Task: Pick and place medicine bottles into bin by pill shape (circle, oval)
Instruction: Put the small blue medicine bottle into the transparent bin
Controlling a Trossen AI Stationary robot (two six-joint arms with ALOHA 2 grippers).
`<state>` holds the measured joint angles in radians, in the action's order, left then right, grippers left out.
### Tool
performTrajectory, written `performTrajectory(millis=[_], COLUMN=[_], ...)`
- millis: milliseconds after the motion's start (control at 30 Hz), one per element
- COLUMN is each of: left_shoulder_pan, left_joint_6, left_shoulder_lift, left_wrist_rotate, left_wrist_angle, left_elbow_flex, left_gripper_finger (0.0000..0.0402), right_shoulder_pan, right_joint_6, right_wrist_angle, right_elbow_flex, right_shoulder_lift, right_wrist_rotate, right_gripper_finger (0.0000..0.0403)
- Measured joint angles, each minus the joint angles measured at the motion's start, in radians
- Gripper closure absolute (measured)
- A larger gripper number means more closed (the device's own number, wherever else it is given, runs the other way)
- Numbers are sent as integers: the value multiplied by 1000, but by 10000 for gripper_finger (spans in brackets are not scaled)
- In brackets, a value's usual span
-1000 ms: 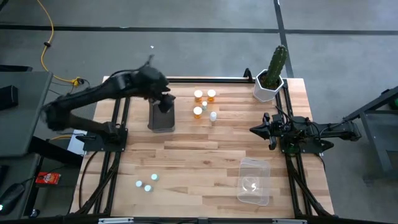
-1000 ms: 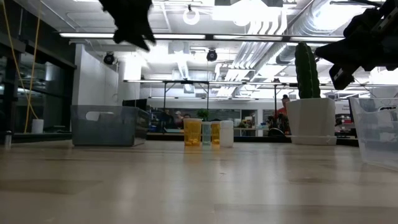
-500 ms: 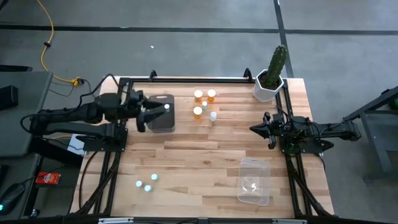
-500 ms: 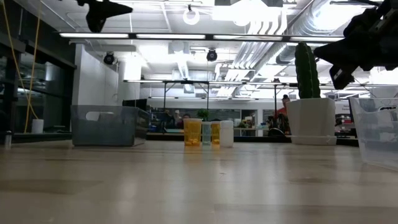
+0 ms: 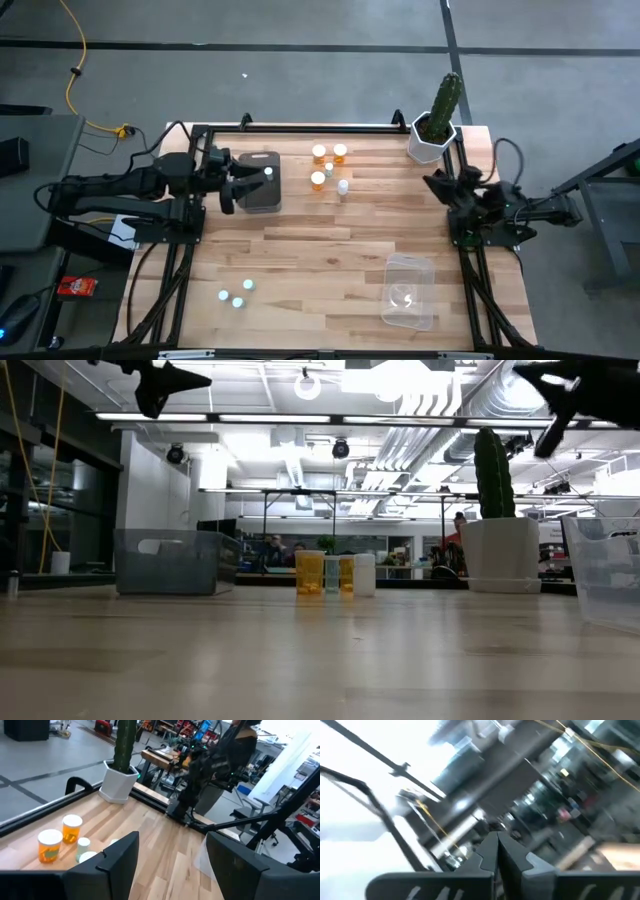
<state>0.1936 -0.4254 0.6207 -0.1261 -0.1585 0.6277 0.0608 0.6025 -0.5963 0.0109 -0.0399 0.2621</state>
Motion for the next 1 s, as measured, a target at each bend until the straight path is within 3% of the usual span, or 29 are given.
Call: performTrajectory(millis=[133,433,633,1000], left_shoulder_pan=[0,0,0,0], left_joint_6=[-9,-9,25,70], left_shoulder_lift=[29,41,26,26], left_wrist_rotate=[13,100,91,88], left_wrist_angle=[-1,-2,-1,-1], left_elbow_flex=[0,0,0,0], left_gripper_finger=[181,183,183,184], right_shoulder_pan=[0,0,0,1], right_joint_6=[-84,-172,-226,-219], right_wrist_angle=[-103,89,154,114], right_elbow_flex=[16,269,388,428], right_shoulder_lift=[-63,-430,-654,-760], right_wrist_rotate=[-3,-88,-103,-132], right_gripper_finger=[402,402,402,402])
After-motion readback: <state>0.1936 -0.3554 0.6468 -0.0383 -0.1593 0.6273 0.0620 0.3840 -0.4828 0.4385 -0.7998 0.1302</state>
